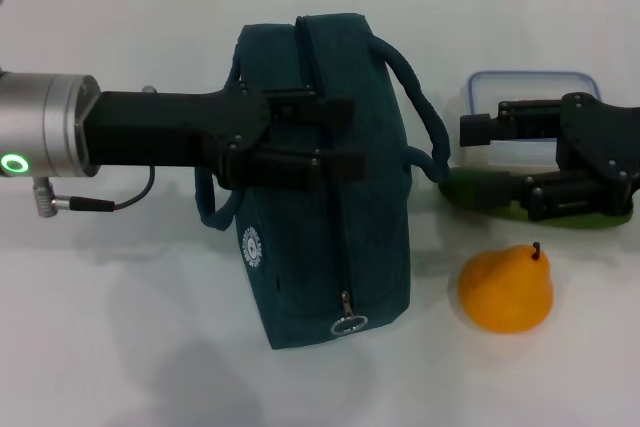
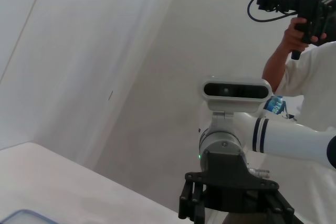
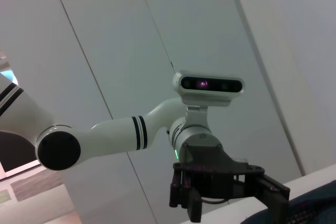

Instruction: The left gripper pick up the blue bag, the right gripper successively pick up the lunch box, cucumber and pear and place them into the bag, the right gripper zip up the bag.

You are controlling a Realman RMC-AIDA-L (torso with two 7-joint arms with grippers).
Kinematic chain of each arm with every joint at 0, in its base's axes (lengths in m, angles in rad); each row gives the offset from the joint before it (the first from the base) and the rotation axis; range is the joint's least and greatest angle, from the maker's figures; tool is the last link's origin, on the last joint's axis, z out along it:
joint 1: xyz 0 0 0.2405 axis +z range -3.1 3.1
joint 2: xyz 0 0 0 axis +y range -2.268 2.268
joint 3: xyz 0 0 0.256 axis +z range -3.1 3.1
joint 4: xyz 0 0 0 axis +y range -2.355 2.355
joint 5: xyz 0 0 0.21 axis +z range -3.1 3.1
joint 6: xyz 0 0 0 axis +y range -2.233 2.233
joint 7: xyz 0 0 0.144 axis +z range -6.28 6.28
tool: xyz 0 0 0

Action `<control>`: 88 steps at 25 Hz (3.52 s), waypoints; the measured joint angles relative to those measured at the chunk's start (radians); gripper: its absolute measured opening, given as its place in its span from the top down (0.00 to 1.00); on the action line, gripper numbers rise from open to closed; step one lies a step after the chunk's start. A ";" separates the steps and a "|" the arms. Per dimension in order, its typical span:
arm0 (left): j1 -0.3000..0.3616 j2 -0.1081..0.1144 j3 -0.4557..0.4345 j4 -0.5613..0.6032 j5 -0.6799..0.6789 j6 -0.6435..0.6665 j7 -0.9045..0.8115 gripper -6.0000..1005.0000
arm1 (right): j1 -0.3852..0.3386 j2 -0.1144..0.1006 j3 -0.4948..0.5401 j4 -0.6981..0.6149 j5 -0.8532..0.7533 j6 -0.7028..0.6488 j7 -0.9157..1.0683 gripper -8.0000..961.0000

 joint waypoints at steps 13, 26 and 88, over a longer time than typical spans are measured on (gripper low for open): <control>0.004 -0.002 0.000 0.000 0.002 0.006 0.011 0.14 | -0.001 0.001 0.001 0.001 0.000 0.001 0.001 0.23; 0.098 0.001 -0.160 0.294 -0.175 0.026 -0.179 0.15 | -0.058 -0.006 0.012 0.001 0.005 -0.001 -0.001 0.23; -0.274 0.038 -0.105 0.344 0.740 -0.022 -1.074 0.78 | -0.202 -0.018 0.105 0.015 0.014 -0.003 -0.093 0.23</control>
